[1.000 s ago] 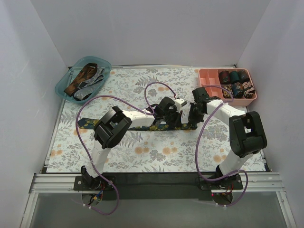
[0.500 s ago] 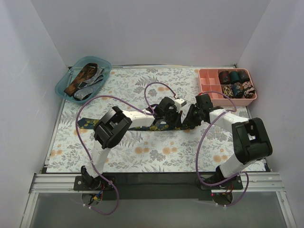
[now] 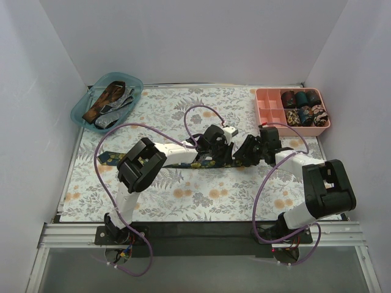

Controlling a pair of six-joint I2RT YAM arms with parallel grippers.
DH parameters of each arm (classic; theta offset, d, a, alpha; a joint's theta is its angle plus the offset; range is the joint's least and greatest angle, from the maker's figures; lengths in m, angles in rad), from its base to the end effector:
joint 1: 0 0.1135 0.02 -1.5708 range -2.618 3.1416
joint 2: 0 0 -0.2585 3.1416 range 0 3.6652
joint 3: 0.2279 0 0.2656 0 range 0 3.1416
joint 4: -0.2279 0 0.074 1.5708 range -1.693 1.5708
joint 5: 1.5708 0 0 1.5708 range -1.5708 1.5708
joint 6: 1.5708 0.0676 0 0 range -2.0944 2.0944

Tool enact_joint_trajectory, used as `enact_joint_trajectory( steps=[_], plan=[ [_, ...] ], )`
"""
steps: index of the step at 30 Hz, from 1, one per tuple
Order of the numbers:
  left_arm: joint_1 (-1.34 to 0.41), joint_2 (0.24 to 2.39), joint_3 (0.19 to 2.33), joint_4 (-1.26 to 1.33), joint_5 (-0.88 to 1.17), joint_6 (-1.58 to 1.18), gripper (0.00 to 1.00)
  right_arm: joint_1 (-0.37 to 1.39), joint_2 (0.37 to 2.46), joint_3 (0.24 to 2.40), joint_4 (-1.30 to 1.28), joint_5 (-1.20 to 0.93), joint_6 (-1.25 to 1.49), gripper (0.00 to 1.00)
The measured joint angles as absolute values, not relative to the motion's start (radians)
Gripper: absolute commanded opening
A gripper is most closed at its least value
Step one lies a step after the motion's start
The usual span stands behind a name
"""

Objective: Roll the ties
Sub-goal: Roll the tie

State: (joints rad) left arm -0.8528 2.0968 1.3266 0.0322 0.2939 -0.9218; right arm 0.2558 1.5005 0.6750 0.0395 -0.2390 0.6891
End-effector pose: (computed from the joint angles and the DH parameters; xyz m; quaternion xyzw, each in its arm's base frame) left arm 0.3010 -0.3743 0.1067 0.0280 0.9062 -0.3948 0.1488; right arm 0.3057 0.0965 0.1231 0.1527 0.9058 0.2709 0.2880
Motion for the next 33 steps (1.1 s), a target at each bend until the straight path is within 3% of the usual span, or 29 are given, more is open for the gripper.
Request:
enact_joint_trajectory(
  steps=[5,20,33],
  plan=[
    [-0.852,2.085,1.323,0.021,0.287,-0.962,0.21,0.249,1.498,0.639,0.085,-0.266,0.712,0.34],
    [-0.852,2.055,1.298,0.022,0.277,-1.024,0.34,0.235,1.493,0.606,0.131,-0.31,0.739,0.35],
    [-0.852,2.009,1.283,0.049,0.274,-1.04,0.34,0.235,1.493,0.605,0.131,-0.321,0.755,0.35]
  ],
)
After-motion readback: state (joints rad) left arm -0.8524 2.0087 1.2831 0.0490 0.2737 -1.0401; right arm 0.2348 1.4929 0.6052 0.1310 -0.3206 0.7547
